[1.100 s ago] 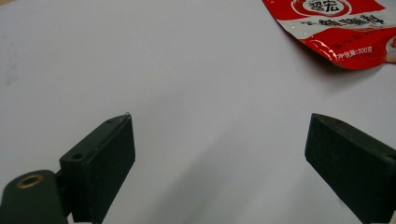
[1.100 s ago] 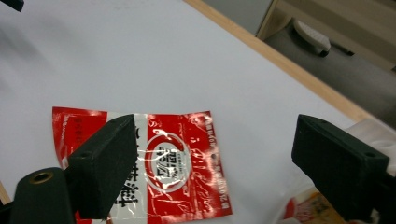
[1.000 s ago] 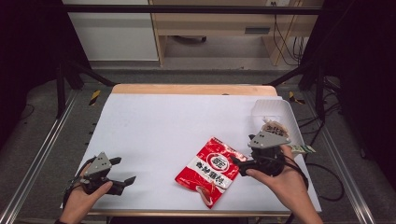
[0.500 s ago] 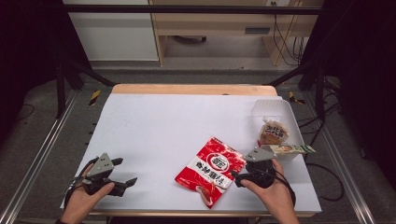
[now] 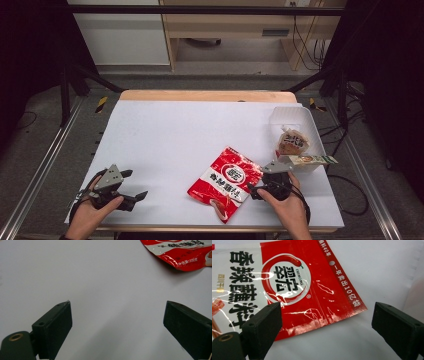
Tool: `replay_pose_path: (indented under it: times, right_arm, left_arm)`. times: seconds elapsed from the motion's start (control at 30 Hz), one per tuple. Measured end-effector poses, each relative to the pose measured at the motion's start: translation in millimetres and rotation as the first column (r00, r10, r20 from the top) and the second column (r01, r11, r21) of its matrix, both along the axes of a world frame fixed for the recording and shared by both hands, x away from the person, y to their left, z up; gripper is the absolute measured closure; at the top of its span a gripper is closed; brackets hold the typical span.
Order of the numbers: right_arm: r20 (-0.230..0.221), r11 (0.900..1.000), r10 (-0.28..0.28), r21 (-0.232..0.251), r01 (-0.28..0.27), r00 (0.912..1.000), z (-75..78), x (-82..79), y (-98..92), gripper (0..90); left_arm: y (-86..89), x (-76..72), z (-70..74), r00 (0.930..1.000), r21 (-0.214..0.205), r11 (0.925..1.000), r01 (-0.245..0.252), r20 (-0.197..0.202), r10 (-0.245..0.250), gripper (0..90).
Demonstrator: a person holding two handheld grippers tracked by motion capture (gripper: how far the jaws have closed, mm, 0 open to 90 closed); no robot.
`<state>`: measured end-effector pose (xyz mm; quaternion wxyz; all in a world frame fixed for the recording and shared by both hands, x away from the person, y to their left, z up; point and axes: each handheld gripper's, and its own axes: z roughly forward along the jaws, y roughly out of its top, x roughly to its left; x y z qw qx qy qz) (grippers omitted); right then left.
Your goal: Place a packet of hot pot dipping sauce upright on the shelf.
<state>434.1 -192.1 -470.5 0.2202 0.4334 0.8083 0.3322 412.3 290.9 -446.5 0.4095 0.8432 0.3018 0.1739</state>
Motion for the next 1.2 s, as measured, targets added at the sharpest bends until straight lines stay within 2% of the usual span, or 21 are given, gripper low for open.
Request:
replay_pose_path:
  times: [0.27, 0.6, 0.7, 0.97, 1.2]
  right_arm:
    - [0.006, 0.9998, 0.002, 0.021, -0.002, 1.0, -4.3, 10.8, 2.0, 10.0]
    - [-0.023, 0.9996, -0.016, 0.024, 0.016, 0.9996, -10.2, 18.1, 3.2, 9.7]
    - [-0.034, 0.9997, -0.007, 0.024, 0.007, 0.9994, -11.8, 19.7, 2.9, 9.7]
    - [-0.043, 0.9947, -0.009, 0.102, 0.013, 0.999, -9.2, 17.4, 3.1, 12.8]
    - [-0.026, 0.9862, 0.021, 0.165, -0.017, 0.9994, -4.0, 12.4, 3.3, 16.9]
  left_arm:
    - [-1.3, -0.5, 0.5, 1.0, 0.007, 0.9999, 0.008, 0.003, -0.009, 8.2]
    - [-3.4, -1.2, 0.4, 0.9998, 0.011, 0.9997, 0.019, 0.002, -0.019, 8.2]
    - [-3.5, -1.1, 0.4, 0.9998, 0.012, 0.9997, 0.021, 0.001, -0.021, 8.2]
    - [-4.4, -1.2, 0.2, 0.9997, 0.015, 0.9996, 0.025, 0.0, -0.025, 8.2]
    - [-4.5, -1.2, 0.2, 0.9997, 0.015, 0.9996, 0.025, -0.001, -0.025, 8.2]
